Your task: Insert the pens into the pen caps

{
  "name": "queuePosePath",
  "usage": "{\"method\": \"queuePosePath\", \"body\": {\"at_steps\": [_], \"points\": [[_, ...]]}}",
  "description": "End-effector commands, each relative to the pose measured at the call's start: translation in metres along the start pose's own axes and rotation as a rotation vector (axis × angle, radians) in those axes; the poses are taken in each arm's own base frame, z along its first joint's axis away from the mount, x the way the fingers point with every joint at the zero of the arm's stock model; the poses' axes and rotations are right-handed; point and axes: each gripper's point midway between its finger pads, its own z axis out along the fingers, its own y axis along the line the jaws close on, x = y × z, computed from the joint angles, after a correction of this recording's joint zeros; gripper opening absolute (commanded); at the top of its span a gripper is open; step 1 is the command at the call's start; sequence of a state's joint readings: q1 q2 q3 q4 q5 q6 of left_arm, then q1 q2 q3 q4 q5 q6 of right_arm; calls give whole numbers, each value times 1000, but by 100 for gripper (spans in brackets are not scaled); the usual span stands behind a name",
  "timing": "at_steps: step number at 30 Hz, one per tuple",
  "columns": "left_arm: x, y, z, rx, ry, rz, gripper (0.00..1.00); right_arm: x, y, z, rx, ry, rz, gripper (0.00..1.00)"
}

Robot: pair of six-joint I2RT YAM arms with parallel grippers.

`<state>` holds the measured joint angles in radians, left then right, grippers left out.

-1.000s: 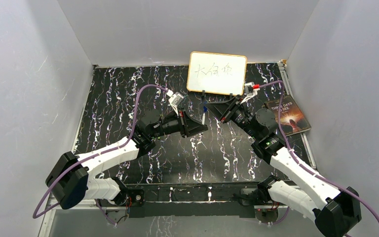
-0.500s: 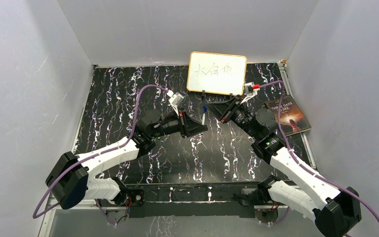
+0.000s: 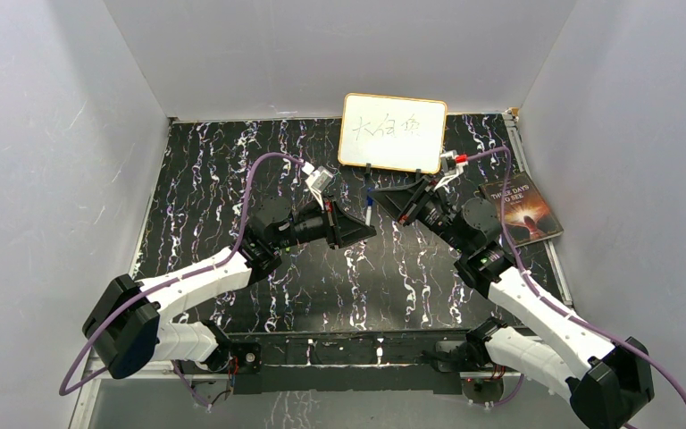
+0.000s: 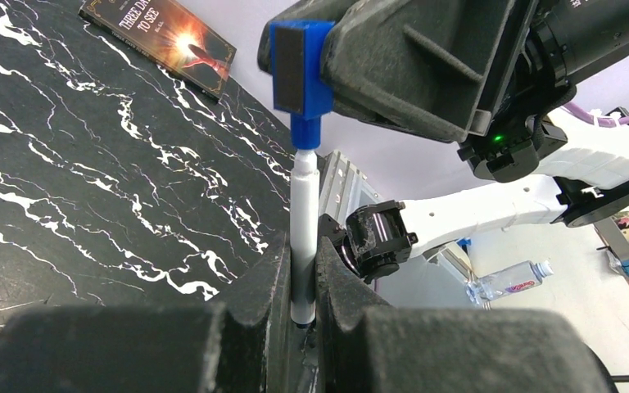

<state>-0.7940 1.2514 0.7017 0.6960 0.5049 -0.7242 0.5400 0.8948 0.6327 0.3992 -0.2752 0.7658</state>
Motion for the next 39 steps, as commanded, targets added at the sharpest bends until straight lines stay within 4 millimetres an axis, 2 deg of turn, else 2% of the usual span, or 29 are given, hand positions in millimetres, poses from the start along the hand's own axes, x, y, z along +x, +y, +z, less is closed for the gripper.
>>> {"method": "queuePosePath", "body": {"at_steps": [1, 11, 15, 18, 25, 29, 39], "points": [[-25, -21, 0, 41, -59, 66, 0, -6, 7, -2, -40, -30, -14, 0], [-34, -13, 0, -13, -96, 96, 0, 3, 4, -6, -35, -3, 7, 0], [-48, -4, 0, -74, -153, 111, 0, 12, 1, -8, -40, 22, 10, 0], [-61, -6, -1, -89, -190, 133, 0, 21, -1, -10, -47, 55, 0, 0], [-99, -25, -3, -44, -267, 195, 0, 53, -8, -20, -87, 156, -17, 0], [-119, -37, -5, -3, -317, 214, 0, 65, -5, -26, -128, 199, -14, 0], [-146, -52, -1, 43, -360, 254, 0, 89, -12, -36, -150, 277, -12, 0]]}}
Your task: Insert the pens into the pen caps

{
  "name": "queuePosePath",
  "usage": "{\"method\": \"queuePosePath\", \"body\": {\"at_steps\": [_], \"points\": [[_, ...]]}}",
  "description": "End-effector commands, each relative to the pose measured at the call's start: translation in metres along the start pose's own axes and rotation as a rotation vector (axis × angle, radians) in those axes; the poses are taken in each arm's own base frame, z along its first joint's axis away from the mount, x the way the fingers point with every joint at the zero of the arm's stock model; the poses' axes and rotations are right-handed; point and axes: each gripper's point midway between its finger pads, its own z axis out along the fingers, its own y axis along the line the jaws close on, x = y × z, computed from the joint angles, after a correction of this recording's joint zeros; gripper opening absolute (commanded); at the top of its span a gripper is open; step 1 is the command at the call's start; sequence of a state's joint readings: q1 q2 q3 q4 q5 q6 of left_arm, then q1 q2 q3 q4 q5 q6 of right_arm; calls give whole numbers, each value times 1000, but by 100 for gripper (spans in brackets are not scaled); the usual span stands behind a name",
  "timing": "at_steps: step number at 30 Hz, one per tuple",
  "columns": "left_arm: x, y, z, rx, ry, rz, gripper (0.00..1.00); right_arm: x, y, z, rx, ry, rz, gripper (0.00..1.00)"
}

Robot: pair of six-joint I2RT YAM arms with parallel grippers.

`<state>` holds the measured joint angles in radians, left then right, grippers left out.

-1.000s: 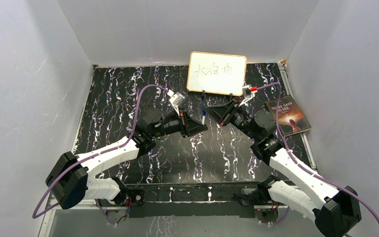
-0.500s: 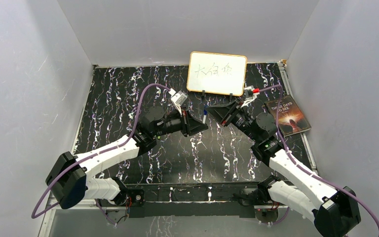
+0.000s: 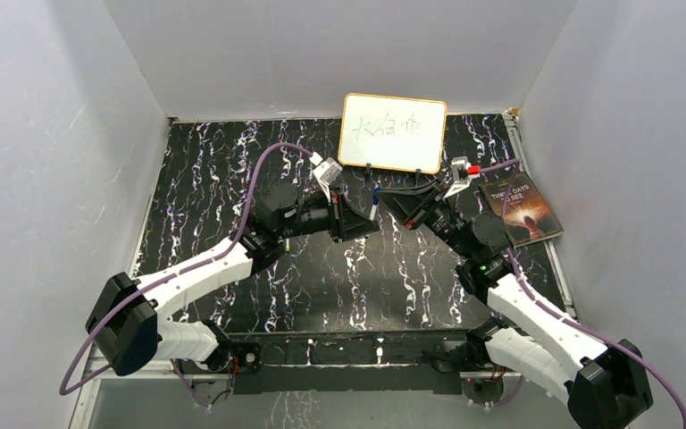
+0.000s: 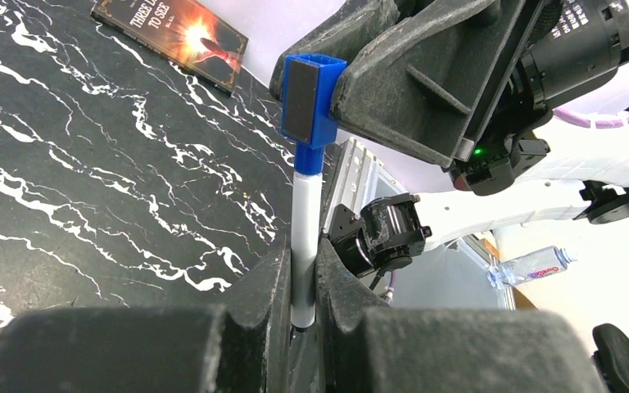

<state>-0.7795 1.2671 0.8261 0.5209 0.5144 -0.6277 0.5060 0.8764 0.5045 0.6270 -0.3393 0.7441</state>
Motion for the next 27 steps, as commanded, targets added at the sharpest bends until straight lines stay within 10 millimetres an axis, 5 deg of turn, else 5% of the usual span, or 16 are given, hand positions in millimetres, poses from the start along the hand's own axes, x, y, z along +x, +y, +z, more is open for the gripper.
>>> {"method": "queuePosePath", "body": {"at_steps": [1, 27], "points": [[-136, -46, -15, 71, -413, 188, 0, 88, -4, -32, -60, 340, 72, 0], [-172, -56, -16, 113, -467, 250, 0, 121, -14, -54, -62, 445, 81, 0]]}}
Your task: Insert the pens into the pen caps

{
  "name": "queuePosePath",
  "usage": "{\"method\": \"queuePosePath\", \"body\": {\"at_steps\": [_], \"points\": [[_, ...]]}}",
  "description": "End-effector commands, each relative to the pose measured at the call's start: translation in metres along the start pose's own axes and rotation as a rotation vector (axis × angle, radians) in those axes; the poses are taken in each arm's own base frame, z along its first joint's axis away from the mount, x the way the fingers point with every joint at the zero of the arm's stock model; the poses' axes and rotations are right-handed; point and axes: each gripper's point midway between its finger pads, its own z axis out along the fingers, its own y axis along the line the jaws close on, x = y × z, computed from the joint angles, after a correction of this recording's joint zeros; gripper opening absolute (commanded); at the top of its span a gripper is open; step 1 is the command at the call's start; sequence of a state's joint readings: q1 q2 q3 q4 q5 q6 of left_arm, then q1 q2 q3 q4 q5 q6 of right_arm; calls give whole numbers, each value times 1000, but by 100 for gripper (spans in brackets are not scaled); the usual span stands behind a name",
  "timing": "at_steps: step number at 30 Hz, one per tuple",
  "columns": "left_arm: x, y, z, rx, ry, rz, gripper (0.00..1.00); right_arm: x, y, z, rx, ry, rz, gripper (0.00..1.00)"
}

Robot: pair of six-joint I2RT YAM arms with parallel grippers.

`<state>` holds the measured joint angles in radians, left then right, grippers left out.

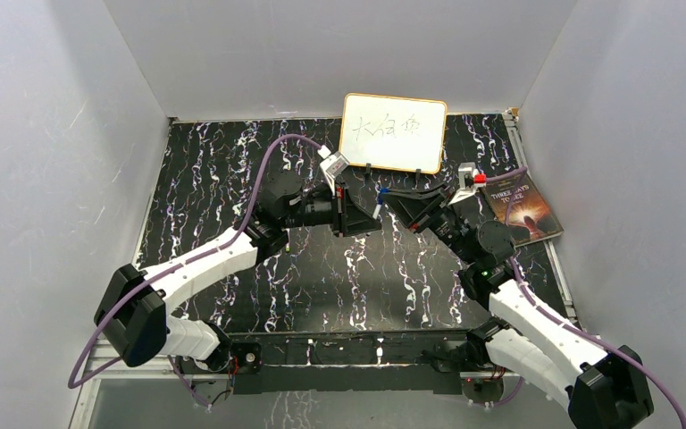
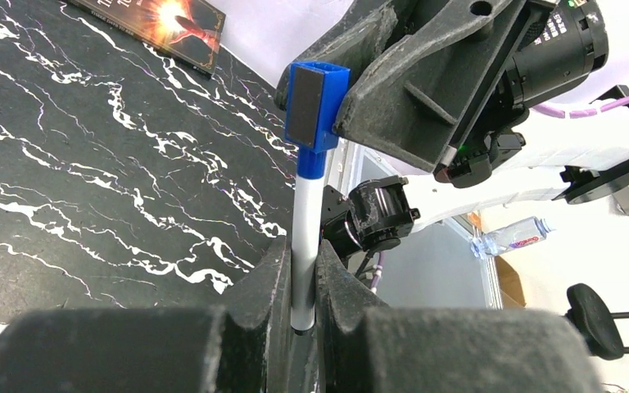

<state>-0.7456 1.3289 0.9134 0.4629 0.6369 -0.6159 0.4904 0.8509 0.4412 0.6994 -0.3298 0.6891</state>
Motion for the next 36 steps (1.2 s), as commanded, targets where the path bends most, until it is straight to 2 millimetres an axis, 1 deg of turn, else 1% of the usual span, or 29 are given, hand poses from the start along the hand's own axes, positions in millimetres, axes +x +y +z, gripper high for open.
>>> {"method": "queuePosePath", "body": {"at_steps": [1, 3, 13, 16, 22, 25, 26, 27, 28, 29, 31, 32, 33, 35, 36], "points": [[-165, -56, -31, 51, -531, 275, 0, 129, -3, -57, -59, 502, 167, 0], [-166, -56, -31, 52, -533, 275, 0, 135, -5, -60, -53, 515, 176, 0], [-169, -56, -34, 51, -540, 280, 0, 145, -12, -65, -35, 540, 188, 0], [-170, -55, -34, 52, -543, 279, 0, 149, -10, -66, -51, 554, 181, 0], [-167, -51, -34, 52, -534, 264, 0, 144, -11, -65, -30, 536, 155, 0], [-163, -44, -32, 18, -508, 255, 0, 141, -17, -64, 16, 514, 149, 0], [-158, -36, -30, -17, -484, 244, 0, 138, -24, -63, 59, 494, 142, 0], [-152, -23, -28, -70, -452, 222, 0, 134, -30, -61, 100, 470, 134, 0], [-143, -6, -27, -138, -414, 201, 0, 129, -35, -61, 140, 447, 124, 0], [-131, 15, -26, -226, -361, 172, 0, 119, -40, -60, 183, 410, 104, 0], [-102, 59, -31, -412, -240, 108, 0, 101, -50, -58, 268, 350, 55, 0], [-86, 79, -35, -486, -178, 81, 0, 87, -53, -54, 302, 315, 25, 0], [-68, 97, -40, -552, -109, 50, 0, 80, -54, -54, 316, 305, -3, 0], [-34, 132, -55, -676, 1, -30, 0, 74, -53, -51, 307, 320, -62, 0], [-17, 149, -65, -736, 45, -82, 0, 74, -54, -50, 313, 334, -78, 0]]}}
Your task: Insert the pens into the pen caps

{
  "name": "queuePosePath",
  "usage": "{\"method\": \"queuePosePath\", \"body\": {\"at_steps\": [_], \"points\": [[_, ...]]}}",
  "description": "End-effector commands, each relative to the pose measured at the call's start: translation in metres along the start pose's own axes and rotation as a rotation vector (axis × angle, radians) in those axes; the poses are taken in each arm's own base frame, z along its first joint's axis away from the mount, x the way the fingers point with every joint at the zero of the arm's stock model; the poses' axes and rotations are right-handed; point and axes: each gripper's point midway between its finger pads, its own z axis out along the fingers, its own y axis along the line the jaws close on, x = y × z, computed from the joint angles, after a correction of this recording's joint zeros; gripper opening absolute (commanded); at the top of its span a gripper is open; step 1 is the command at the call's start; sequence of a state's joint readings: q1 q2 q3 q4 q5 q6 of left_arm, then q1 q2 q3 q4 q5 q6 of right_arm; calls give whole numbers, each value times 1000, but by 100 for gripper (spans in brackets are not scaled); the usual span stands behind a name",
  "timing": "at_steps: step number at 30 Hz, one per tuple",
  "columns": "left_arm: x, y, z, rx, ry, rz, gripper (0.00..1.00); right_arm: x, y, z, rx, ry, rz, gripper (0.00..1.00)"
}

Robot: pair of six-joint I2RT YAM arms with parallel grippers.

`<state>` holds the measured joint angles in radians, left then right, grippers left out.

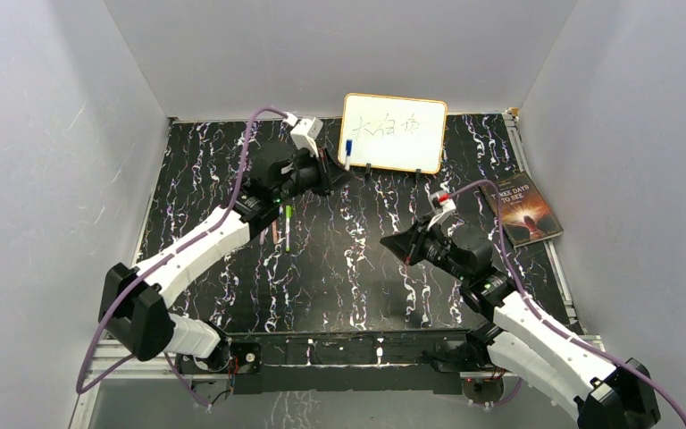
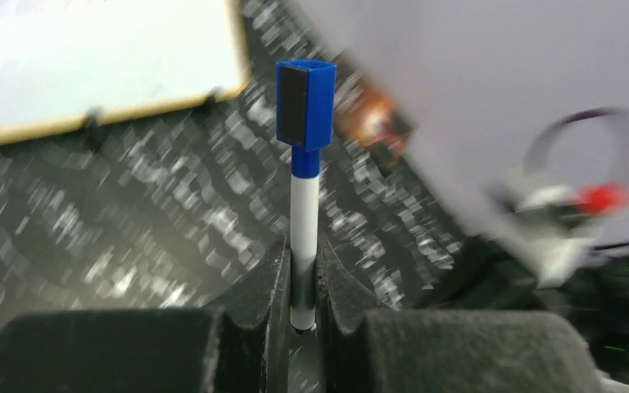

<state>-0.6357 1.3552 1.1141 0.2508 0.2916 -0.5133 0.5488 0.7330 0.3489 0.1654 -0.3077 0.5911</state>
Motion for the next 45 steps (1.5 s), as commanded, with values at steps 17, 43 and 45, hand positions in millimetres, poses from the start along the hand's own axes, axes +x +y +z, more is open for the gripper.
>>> {"method": "queuePosePath", "body": {"at_steps": [17, 43, 45], "points": [[199, 230, -91, -874, 646, -161, 0, -31, -1, 4, 58, -49, -107, 0], [150, 194, -71, -712, 506, -106, 31, -28, -3, 7, 62, -42, -98, 0], [126, 169, -60, -608, 420, -64, 38, -28, -4, 7, 63, -42, -96, 0]]}}
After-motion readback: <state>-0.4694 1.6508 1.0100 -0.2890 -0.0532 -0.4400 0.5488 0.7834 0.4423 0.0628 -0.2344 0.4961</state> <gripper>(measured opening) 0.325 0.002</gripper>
